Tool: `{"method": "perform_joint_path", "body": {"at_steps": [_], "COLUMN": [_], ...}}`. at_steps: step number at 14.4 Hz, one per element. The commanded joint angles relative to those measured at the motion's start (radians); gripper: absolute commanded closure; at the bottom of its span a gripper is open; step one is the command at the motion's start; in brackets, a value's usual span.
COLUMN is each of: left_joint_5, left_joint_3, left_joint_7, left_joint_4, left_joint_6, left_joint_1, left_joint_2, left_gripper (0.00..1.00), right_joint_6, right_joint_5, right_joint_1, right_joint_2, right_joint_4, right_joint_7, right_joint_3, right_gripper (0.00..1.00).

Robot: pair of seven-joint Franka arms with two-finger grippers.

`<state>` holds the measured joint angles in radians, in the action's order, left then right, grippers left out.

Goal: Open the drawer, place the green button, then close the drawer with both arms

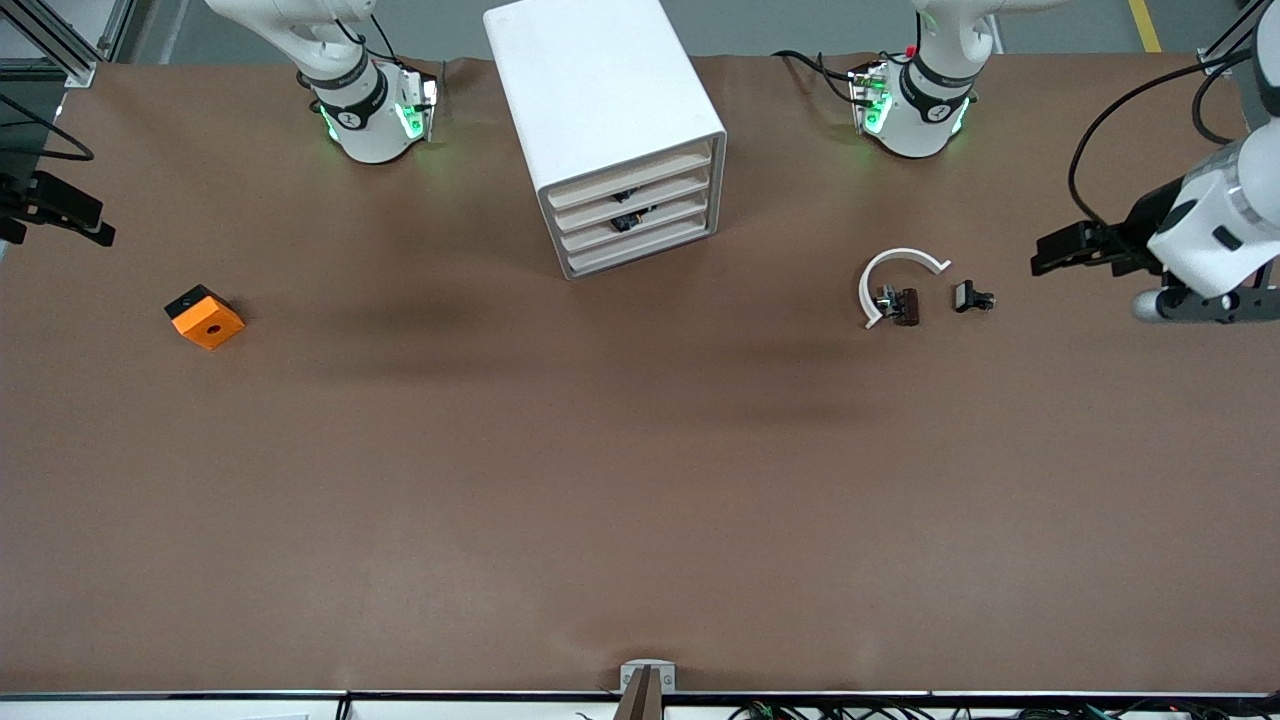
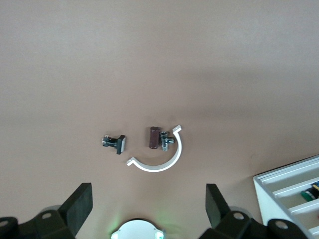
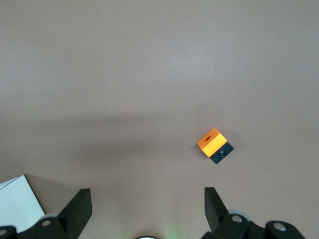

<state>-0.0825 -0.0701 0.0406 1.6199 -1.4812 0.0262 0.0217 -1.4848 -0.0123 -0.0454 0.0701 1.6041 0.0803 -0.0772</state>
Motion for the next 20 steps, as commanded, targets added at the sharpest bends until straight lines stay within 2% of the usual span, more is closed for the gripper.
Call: {"method": "perform_joint_path", "body": {"at_steps": [1,2,3,7,9,20], "left_joint_5": [0.017,0.018,0.035,0.044,0.046,0.046], "left_joint_3": [0.044,0.049,0.047,0.047,0.047,0.041], "left_joint_7": [-0.062,-0.062,-0.062,-0.041,-0.041,-0.004], "left_joint_4": [0.18,0.234,0.247,0.111,0.063,0.034], "left_joint_6": [-0.109,-0.16,-0.195,-0.203,-0.167,-0.056], "left_joint_1": [-0.02,-0.02,-0.012,-0.009,-0.012,-0.014], "left_joint_2": [-0.147,-0.193,-0.218,-0.178,-0.163,-0.152], "left_gripper": [0.0,0.0,0.0,0.0,0.0,0.0], "right_joint_6": [0.001,0.001,0.001,0.011,0.014,0.012], "right_joint_5": [0.018,0.025,0.031,0.032,0.034,0.032], "right_joint_1": [-0.01,-0.01,-0.011,-0.004,-0.001,-0.004], "right_joint_2": [0.019,0.02,0.02,0.025,0.025,0.025], "right_joint_4": [-0.003,-0.003,-0.003,0.0,0.0,0.0], "right_joint_7": [0.01,0.009,0.009,-0.031,-0.079,-0.022], "right_joint_3": [0.0,-0.001,-0.001,0.007,0.008,0.004], "right_gripper": [0.0,0.0,0.0,0.0,0.0,0.0]}}
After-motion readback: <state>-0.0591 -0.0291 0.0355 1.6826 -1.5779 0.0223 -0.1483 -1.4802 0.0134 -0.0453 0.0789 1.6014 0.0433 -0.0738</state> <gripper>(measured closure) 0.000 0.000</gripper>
